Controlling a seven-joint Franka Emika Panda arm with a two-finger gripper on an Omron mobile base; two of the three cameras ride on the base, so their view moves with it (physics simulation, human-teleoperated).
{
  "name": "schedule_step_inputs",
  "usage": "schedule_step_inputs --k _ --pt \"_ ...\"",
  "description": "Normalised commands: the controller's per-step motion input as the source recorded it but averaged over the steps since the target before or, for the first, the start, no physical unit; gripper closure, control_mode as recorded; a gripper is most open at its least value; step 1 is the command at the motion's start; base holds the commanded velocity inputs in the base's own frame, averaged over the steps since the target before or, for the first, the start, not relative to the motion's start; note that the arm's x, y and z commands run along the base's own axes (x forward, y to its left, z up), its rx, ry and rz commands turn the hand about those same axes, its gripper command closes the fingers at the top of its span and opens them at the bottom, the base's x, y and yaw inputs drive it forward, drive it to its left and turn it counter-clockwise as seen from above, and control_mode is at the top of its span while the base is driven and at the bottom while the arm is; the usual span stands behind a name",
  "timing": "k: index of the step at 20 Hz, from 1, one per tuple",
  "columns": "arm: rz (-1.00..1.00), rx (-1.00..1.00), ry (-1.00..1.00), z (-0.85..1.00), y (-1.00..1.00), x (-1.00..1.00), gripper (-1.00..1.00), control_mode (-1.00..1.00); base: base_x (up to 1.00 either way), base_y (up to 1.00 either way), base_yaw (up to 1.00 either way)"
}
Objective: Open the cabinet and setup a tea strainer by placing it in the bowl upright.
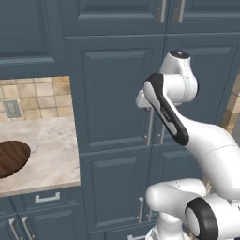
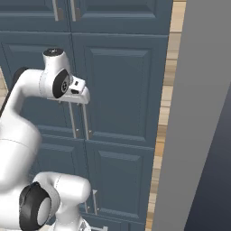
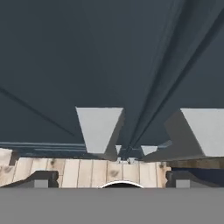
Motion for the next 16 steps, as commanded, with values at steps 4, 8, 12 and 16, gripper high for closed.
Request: schedule_step_inputs --k 4,8,12,16 --pt "-0.11 0.00 -0.14 -0.06 0.23 0.05 -1.00 -1.00 0.00 0.00 0.00" --pt "-0.09 0.00 -0.12 -0.12 0.11 0.26 -1.00 -1.00 0.00 0.00 0.00" --pt "-0.06 0.00 -0.01 -0.03 0.00 0.31 -1.00 -1.00 0.00 0.00 0.00" --pt "-0.04 -0.01 0.00 -0.07 0.00 0.32 -1.00 -1.00 0.00 0.00 0.00"
